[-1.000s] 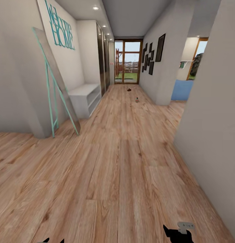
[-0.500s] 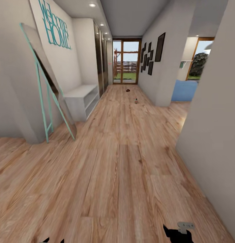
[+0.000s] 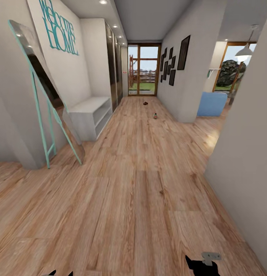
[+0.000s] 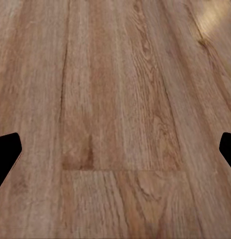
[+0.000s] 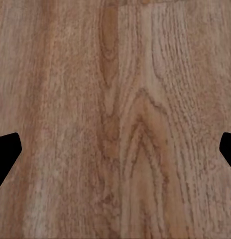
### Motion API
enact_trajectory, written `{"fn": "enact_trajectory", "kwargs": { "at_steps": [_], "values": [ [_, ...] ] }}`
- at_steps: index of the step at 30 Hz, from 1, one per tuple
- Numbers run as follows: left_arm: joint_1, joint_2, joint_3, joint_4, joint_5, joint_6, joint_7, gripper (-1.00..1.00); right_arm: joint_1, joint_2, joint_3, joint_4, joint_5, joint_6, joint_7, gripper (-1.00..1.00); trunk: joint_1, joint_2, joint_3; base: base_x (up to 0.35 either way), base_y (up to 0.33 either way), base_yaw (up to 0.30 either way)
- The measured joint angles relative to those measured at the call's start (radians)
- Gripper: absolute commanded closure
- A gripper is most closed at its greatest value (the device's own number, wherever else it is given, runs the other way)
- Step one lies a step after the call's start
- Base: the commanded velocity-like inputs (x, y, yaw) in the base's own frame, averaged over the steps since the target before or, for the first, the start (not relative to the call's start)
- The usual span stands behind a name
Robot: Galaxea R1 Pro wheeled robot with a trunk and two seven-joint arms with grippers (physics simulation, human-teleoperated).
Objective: Pick up the two gym shoes and the two sandals from the corridor floor and place them onto the hallstand (shoe rack) in the corridor, making sure they are on the rack and not on the floor. Arrange them so the two gym shoes are next to each other and the two sandals are next to each other.
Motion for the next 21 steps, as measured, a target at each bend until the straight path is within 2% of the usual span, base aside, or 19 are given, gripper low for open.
{"fn": "enact_trajectory", "kwargs": {
  "at_steps": [21],
  "values": [
    [0.000, 0.000, 0.000, 0.000, 0.000, 0.000, 0.000, -1.00, 0.000, 0.000, 0.000, 0.000, 0.000, 0.000, 0.000, -1.00, 0.000, 0.000, 0.000, 0.339, 0.000, 0.000]
  ]
}}
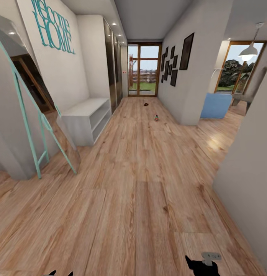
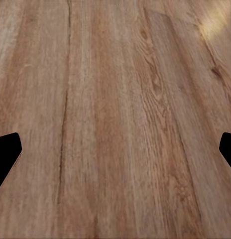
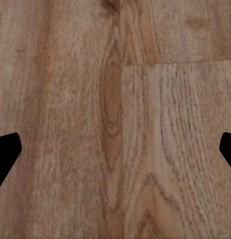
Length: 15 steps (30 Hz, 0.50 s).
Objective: Pick up the two gym shoes and the two sandals from the corridor floor and place them onto the hallstand (shoe rack) in the corridor, making sure they are on the rack and not on the floor. Arrange them so the two gym shoes are next to each other and the two sandals are next to each other.
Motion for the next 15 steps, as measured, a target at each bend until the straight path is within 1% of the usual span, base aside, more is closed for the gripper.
{"fn": "enact_trajectory", "kwargs": {
  "at_steps": [15],
  "values": [
    [0.000, 0.000, 0.000, 0.000, 0.000, 0.000, 0.000, -1.00, 0.000, 0.000, 0.000, 0.000, 0.000, 0.000, 0.000, -1.00, 0.000, 0.000, 0.000, 0.339, 0.000, 0.000]
  ]
}}
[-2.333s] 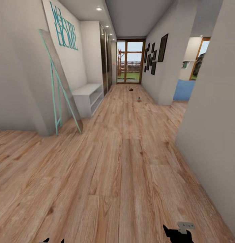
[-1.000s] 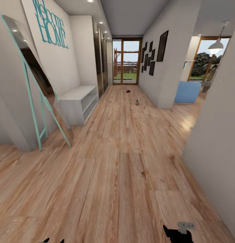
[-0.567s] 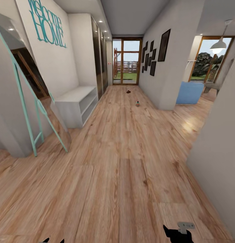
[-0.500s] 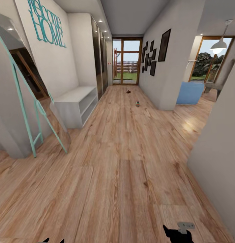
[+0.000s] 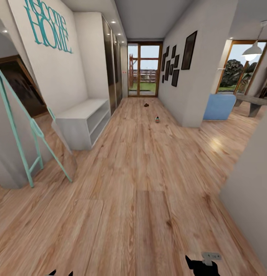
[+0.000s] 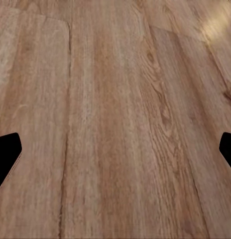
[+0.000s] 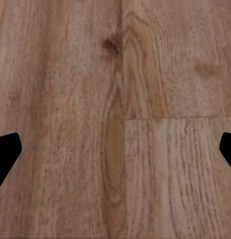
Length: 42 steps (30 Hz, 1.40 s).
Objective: Pick up the two gym shoes and the two sandals from the corridor floor and place them onto the hallstand (shoe rack) in the corridor, making sure they are on the rack and not on the floor. Arrange them so the two gym shoes are next to each other and the two sandals are next to each other.
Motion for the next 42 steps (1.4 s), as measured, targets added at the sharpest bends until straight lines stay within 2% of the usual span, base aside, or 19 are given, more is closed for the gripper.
{"fn": "enact_trajectory", "kwargs": {
  "at_steps": [42],
  "values": [
    [0.000, 0.000, 0.000, 0.000, 0.000, 0.000, 0.000, -1.00, 0.000, 0.000, 0.000, 0.000, 0.000, 0.000, 0.000, -1.00, 0.000, 0.000, 0.000, 0.339, 0.000, 0.000]
  ]
}}
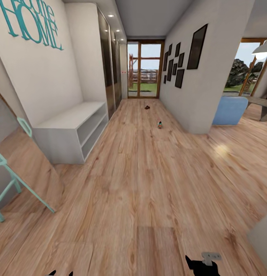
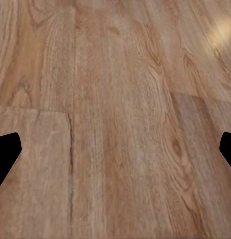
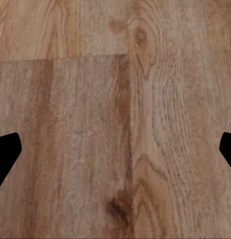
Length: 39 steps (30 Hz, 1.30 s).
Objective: Pick up the two gym shoes and the two sandals from the corridor floor and place them onto the hallstand (shoe rack) in the corridor, making sure they are on the rack and not on the floor. Arrange them so the two gym shoes are next to each other and the two sandals are next to each other.
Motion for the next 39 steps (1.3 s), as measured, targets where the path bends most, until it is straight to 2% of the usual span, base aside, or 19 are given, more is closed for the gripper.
{"fn": "enact_trajectory", "kwargs": {
  "at_steps": [39],
  "values": [
    [0.000, 0.000, 0.000, 0.000, 0.000, 0.000, 0.000, -1.00, 0.003, -0.003, 0.000, 0.001, 0.000, -0.002, 0.001, -1.00, 0.000, 0.000, 0.000, 0.339, 0.000, 0.000]
  ]
}}
